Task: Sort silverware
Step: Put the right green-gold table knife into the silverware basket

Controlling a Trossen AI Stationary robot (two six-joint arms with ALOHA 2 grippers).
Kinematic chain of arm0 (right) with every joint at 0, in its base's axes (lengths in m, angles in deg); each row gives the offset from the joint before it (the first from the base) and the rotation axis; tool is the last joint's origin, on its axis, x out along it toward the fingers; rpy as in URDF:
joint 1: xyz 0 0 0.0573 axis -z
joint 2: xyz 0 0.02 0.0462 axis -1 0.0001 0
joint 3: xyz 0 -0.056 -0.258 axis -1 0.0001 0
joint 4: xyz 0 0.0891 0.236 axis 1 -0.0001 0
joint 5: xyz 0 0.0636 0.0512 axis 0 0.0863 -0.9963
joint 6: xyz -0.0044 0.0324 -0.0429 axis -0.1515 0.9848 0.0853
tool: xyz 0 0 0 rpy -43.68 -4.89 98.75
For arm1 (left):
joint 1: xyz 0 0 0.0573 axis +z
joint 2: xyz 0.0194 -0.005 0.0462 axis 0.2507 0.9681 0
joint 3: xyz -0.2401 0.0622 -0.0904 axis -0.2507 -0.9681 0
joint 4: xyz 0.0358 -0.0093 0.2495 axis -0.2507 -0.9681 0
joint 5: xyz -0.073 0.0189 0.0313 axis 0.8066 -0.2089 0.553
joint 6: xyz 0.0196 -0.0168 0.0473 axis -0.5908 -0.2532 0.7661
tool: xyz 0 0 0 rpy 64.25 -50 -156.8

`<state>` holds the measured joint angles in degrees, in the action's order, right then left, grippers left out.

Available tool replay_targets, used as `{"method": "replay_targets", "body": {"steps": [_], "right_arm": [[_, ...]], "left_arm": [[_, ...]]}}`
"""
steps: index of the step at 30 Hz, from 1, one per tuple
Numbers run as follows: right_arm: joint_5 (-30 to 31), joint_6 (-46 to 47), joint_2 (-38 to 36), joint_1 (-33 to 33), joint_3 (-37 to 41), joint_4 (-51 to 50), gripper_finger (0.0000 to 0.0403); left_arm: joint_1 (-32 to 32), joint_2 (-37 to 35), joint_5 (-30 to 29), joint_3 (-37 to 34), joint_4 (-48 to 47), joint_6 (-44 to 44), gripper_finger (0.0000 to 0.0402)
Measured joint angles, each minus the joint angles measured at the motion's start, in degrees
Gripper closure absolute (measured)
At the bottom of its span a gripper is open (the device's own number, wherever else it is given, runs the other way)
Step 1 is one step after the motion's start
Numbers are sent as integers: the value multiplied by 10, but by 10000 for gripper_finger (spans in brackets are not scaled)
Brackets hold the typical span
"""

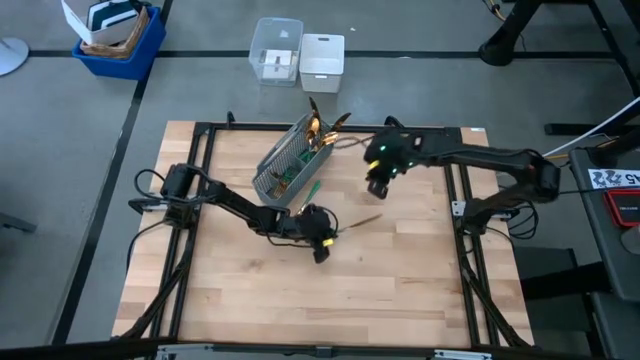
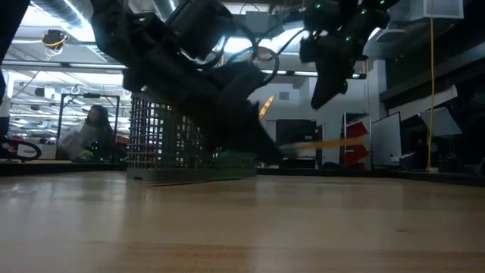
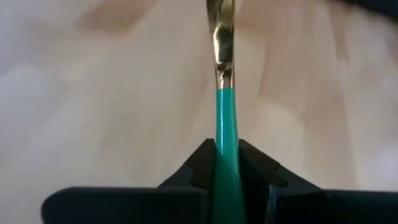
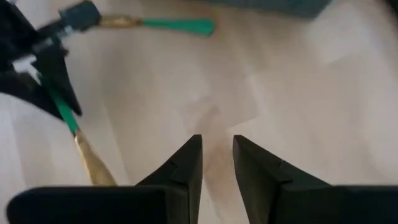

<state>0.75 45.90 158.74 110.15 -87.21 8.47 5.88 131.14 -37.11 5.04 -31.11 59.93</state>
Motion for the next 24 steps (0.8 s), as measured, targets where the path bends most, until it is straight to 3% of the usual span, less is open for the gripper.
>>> {"method": "replay_targets", "body": {"steps": [16, 24], "right_arm": [[1, -177, -188, 156, 0, 40, 310], [-27, -198, -210, 209, 0, 112, 310]], "left_arm": [[110, 0, -11, 1, 241, -74, 361], [136, -1, -10, 1, 369, -52, 366]]}}
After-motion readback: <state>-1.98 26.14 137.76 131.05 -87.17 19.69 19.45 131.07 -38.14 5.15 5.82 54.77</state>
